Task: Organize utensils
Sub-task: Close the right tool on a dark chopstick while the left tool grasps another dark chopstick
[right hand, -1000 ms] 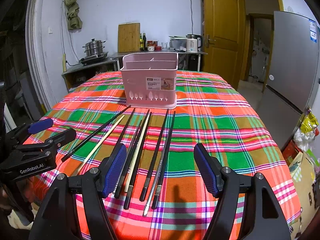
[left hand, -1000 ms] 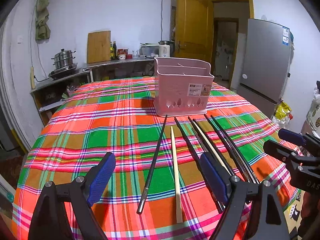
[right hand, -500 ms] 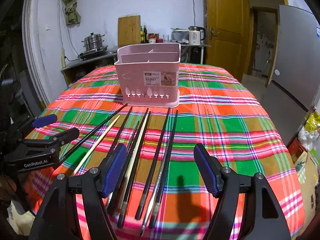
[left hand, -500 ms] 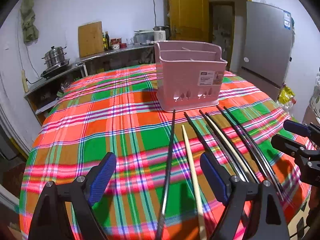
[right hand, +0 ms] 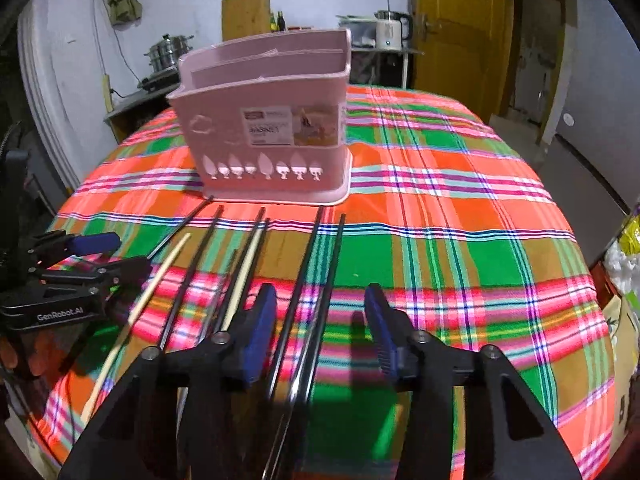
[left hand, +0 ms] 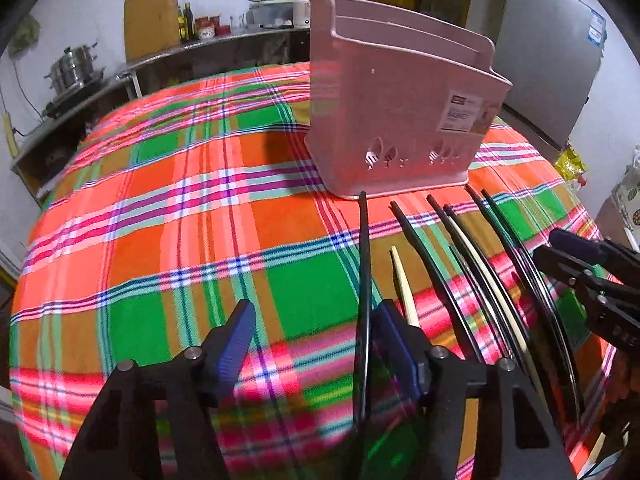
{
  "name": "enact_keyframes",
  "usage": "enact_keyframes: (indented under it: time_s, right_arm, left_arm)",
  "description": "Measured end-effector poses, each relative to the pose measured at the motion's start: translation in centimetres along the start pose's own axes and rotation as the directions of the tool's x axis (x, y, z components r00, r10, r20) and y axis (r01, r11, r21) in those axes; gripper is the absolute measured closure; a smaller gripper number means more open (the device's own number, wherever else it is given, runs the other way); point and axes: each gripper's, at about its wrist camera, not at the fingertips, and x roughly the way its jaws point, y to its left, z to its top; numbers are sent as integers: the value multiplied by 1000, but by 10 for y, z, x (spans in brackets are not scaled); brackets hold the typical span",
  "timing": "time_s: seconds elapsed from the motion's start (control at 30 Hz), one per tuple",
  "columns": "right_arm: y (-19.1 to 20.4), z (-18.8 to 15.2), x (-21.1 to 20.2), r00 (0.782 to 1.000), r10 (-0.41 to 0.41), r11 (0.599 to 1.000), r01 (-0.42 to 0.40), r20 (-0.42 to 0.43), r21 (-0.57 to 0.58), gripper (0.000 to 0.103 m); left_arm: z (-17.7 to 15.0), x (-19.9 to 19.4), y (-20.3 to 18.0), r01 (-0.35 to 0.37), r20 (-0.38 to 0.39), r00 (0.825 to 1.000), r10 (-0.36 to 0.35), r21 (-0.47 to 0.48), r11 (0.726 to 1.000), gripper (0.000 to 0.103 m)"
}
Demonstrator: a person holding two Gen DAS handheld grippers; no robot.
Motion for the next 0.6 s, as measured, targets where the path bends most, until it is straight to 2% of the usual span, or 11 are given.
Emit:
enact_keyframes:
  time_s: [0.13, 0.23, 0.43, 0.53, 0.6]
  right_arm:
    - [-5, 6, 14, 1000, -2, 1000, 3, -26, 9, 63]
    - [-8, 9, 23, 999, -5, 1000, 6, -50, 21, 69]
    - [-7, 12, 34, 997, -16, 1000, 17, -75, 6, 72]
    - [-5, 18, 40, 996, -23, 1000, 24, -86, 0, 73]
    - [-4, 22, 43, 995, -27, 1000, 27, -94, -4, 76]
  left_arm:
    - [7, 4, -2, 17, -9, 1000, -17, 20, 1000, 43]
    - [11, 8, -5, 22, -15, 1000, -21, 36, 999, 45]
    - [22, 18, -11, -6, -29, 1000, 8, 68, 998, 47]
    - [28, 22, -14, -9, -32, 999, 11, 79, 997, 55]
    - [32, 23, -17, -5, -36, 999, 8, 90, 996, 65]
